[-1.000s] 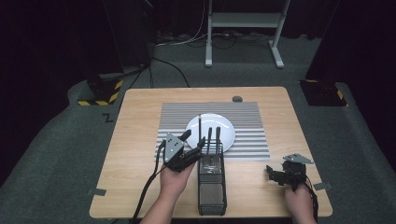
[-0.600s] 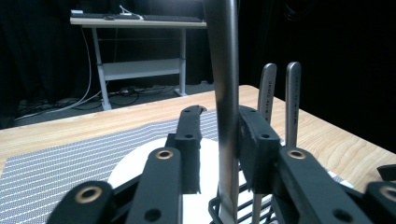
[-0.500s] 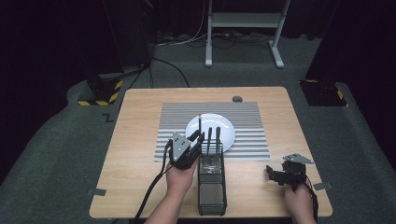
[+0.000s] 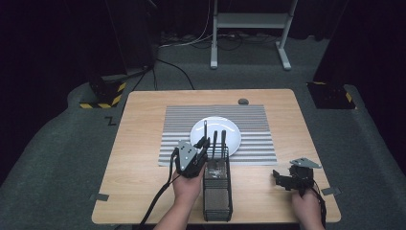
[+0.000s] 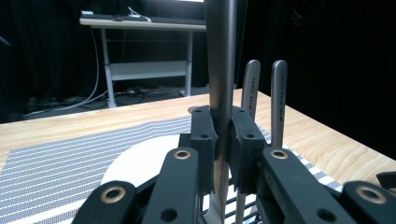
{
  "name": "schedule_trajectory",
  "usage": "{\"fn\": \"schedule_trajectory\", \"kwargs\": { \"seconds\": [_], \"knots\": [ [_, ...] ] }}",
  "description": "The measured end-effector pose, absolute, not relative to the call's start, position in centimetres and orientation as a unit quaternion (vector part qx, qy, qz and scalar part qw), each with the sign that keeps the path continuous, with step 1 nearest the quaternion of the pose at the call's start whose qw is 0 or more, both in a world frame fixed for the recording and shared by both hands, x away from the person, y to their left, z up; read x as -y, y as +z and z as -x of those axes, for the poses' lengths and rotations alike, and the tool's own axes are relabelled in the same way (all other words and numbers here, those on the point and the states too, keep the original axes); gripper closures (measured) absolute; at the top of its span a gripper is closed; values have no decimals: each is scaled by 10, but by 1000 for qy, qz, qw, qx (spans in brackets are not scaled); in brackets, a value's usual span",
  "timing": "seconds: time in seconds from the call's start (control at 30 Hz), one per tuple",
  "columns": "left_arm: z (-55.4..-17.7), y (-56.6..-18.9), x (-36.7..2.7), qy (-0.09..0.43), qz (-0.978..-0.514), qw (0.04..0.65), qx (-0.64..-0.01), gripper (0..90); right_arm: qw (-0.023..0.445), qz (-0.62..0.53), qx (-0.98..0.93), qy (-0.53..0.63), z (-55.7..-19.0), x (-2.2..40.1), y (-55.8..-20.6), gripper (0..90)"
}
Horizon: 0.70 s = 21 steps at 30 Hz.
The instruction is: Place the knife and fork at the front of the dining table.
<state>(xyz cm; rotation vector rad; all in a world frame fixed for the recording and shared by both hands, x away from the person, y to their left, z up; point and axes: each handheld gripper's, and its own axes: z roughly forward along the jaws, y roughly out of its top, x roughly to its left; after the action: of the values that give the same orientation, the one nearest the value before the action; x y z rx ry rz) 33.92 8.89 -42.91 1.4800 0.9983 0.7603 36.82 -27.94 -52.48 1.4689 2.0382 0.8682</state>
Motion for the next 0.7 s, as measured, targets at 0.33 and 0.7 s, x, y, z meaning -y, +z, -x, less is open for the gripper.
{"fn": "schedule_trajectory", "kwargs": {
  "seconds": [0.33,0.7],
  "knots": [
    [-331,-415,-85,342,-612,582,-412,817,239,-536,-745,317,-368,279,-525,106],
    [-317,-389,-89,351,-588,629,-369,819,240,-535,-746,317,-368,279,-525,106]
  ]
}}
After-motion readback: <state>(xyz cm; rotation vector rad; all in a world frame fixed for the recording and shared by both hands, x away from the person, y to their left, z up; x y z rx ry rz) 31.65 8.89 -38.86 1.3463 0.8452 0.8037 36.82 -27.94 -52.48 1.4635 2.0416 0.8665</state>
